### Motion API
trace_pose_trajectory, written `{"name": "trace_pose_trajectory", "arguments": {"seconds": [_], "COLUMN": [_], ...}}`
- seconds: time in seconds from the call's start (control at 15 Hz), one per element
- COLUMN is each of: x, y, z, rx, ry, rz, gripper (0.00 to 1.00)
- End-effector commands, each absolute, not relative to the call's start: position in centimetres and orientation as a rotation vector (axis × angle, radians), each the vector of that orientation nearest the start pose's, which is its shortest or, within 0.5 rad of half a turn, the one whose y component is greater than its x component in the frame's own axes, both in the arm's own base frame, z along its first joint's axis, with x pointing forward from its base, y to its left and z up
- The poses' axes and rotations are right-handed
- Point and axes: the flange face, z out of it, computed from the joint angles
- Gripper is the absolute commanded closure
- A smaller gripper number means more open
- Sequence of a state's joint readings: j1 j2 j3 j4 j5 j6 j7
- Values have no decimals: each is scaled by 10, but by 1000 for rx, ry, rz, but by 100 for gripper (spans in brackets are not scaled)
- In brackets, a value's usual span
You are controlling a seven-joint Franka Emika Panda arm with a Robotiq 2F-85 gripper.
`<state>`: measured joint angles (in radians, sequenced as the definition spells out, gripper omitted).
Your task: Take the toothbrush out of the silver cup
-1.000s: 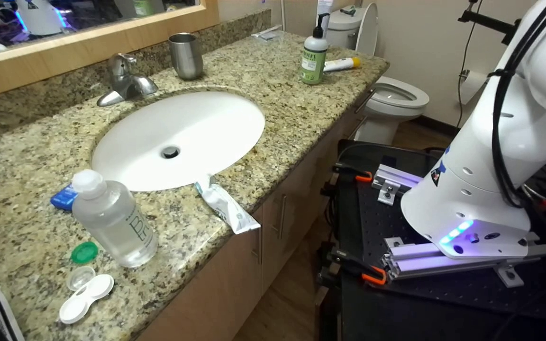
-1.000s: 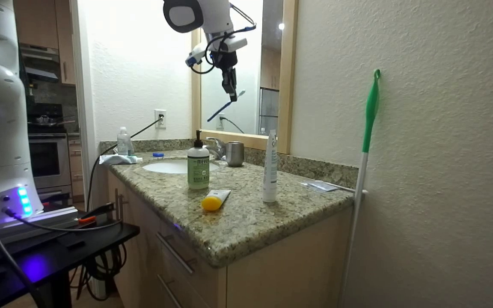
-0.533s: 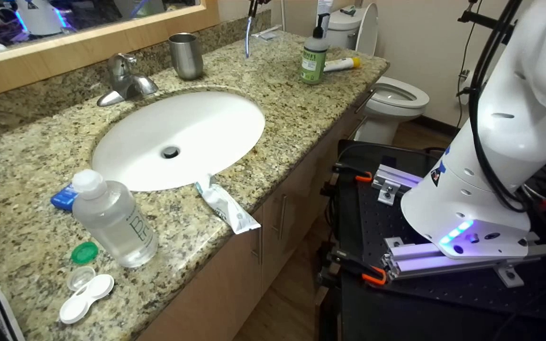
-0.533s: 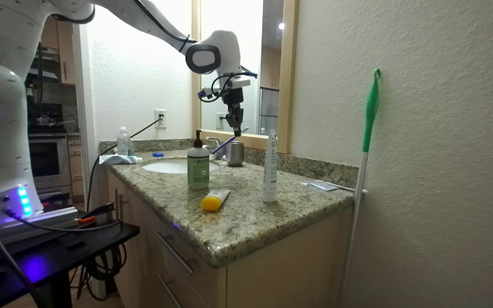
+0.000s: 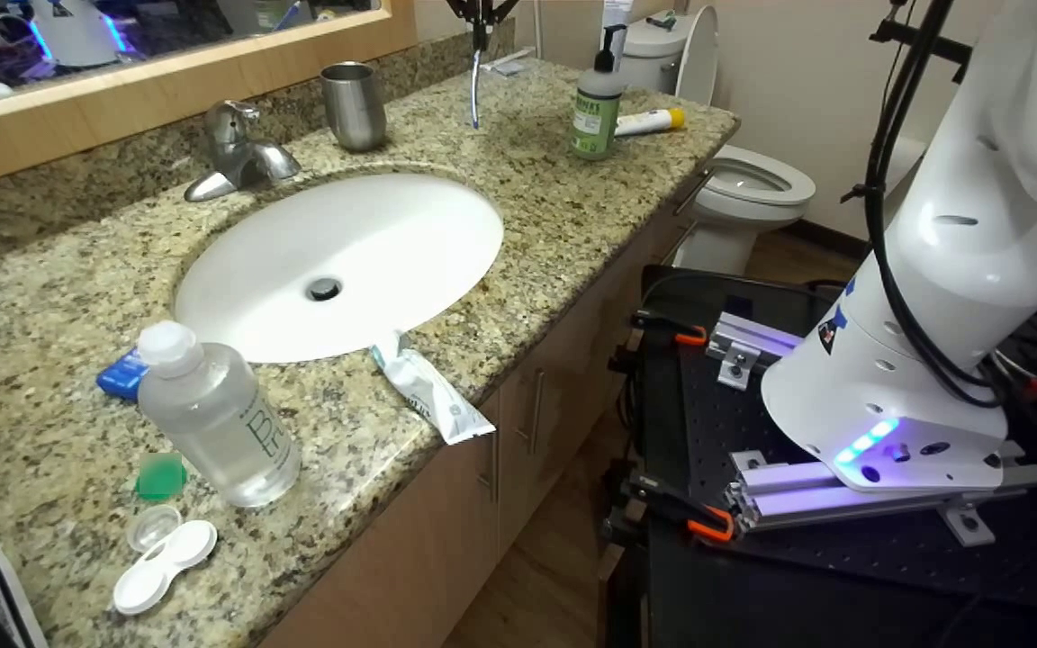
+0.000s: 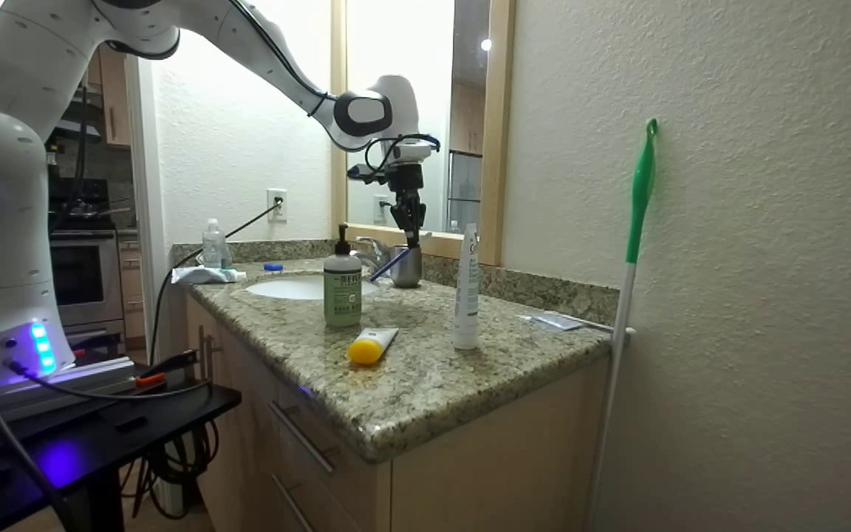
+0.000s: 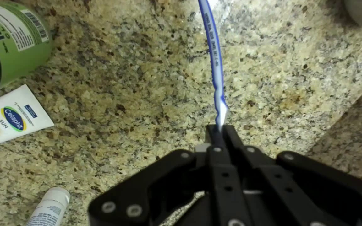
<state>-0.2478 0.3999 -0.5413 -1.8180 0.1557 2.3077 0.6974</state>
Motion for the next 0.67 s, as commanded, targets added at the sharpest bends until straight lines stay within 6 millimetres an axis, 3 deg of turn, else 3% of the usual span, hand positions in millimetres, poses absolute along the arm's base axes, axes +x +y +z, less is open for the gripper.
{"name": "trace_pose_trajectory", "arguments": {"seconds": [0.0,0.27,0.6], "x": [476,465,455], "y": [-461,-485,-506], "z": [337,305,279], "rx": [-2168,-1927,-1852], "ry": [2274,2324,2404], "rz": [-155,-60,79], "gripper": [98,98,98]}}
